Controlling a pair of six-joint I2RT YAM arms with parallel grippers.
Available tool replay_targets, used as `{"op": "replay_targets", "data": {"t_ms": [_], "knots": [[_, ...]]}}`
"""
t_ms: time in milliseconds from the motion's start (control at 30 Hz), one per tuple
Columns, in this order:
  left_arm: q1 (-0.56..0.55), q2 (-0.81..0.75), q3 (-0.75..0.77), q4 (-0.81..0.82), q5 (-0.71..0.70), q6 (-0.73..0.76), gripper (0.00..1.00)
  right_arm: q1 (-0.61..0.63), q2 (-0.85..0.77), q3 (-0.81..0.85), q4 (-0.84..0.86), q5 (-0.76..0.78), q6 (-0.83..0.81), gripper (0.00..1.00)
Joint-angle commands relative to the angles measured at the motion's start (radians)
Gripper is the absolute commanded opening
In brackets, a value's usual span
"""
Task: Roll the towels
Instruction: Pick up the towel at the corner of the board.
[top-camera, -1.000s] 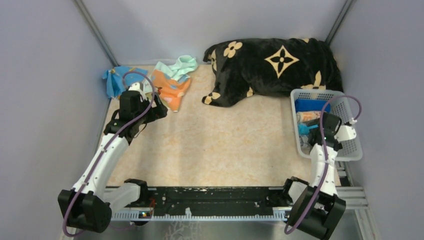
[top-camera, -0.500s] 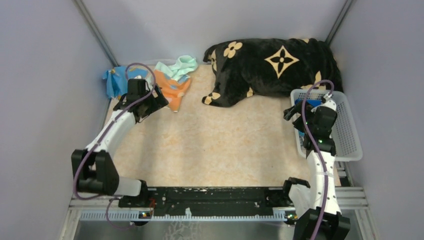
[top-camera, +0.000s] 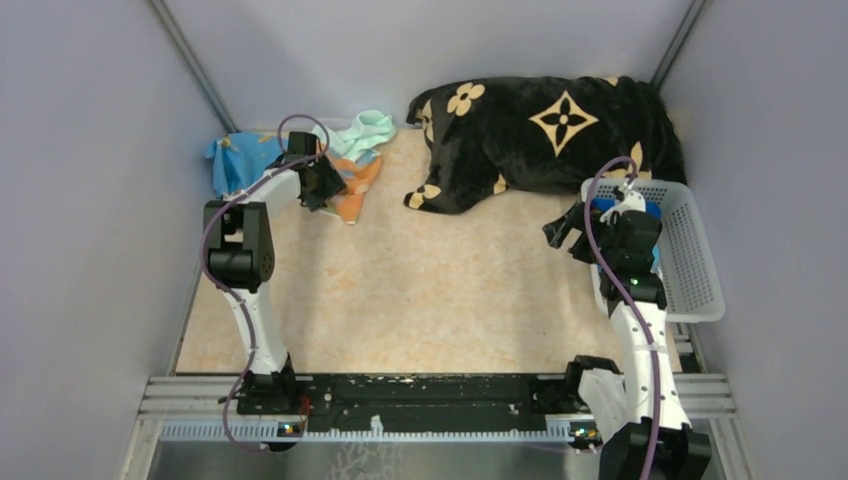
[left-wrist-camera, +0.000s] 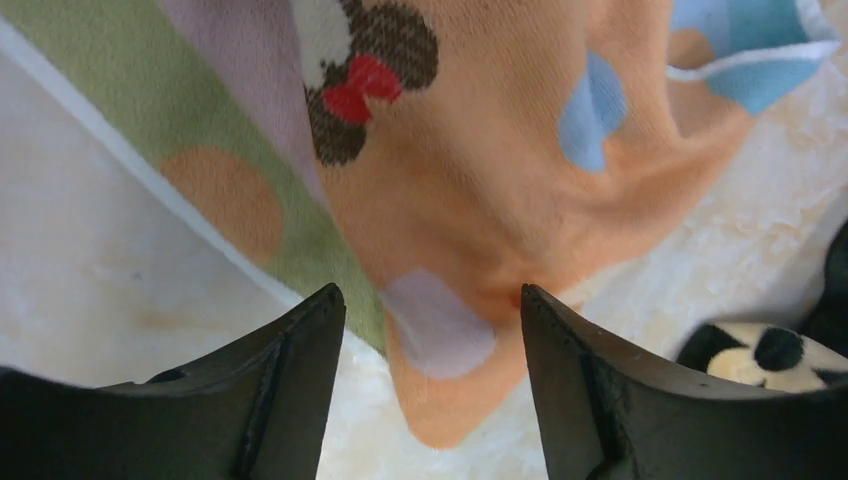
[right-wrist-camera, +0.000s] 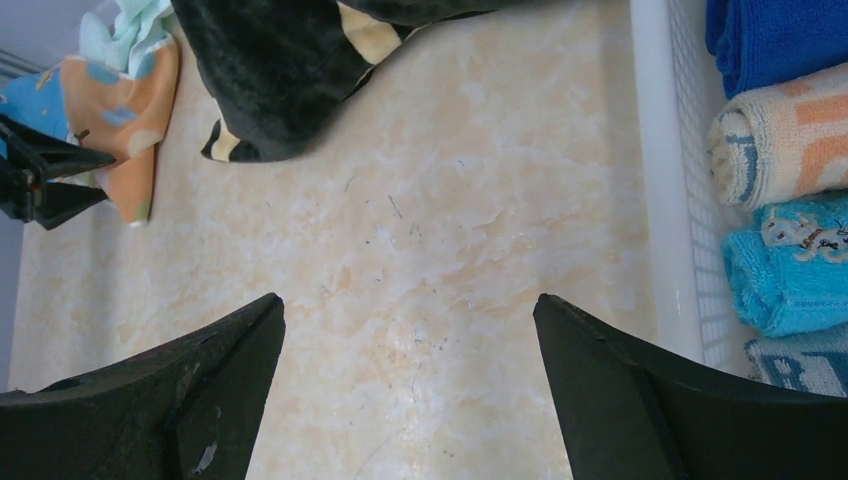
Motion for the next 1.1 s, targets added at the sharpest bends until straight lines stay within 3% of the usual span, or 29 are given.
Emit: {"op": "replay_targets", "data": {"t_ms": [0, 167, 300, 600, 700, 933, 1067], "knots": [[0.024, 0.081, 0.087, -0.02, 0.036, -0.02, 0.65, 0.012, -0.02, 0.049, 0.053, -0.027, -0.025, 0.95], [0.044, 0.071, 0.124, -0.036, 0.146, -0.035, 0.27, 0.013, -0.017, 0.044, 0.049, -0.007, -0.026, 0.95], [0.043, -0.063, 0.139, 0.003, 0.189, -0.019, 0.1, 0.014, -0.017, 0.047, 0.05, -0.016, -0.021, 0.95], [0.032, -0.346, 0.162, 0.188, 0.302, -0.018, 0.05, 0.014, -0.04, 0.039, 0.069, -0.077, -0.011, 0.94], [0.029, -0.409, 0.171, 0.259, 0.281, 0.021, 0.06, 0.017, -0.061, 0.038, 0.07, -0.096, -0.009, 0.94], [0.03, -0.397, 0.409, 0.138, 0.18, 0.16, 0.11, 0.027, -0.101, 0.029, 0.066, -0.132, -0.01, 0.94], [0.011, -0.411, 0.442, 0.084, 0.296, 0.164, 0.08, 0.027, -0.119, 0.031, 0.061, -0.148, -0.01, 0.94]]}}
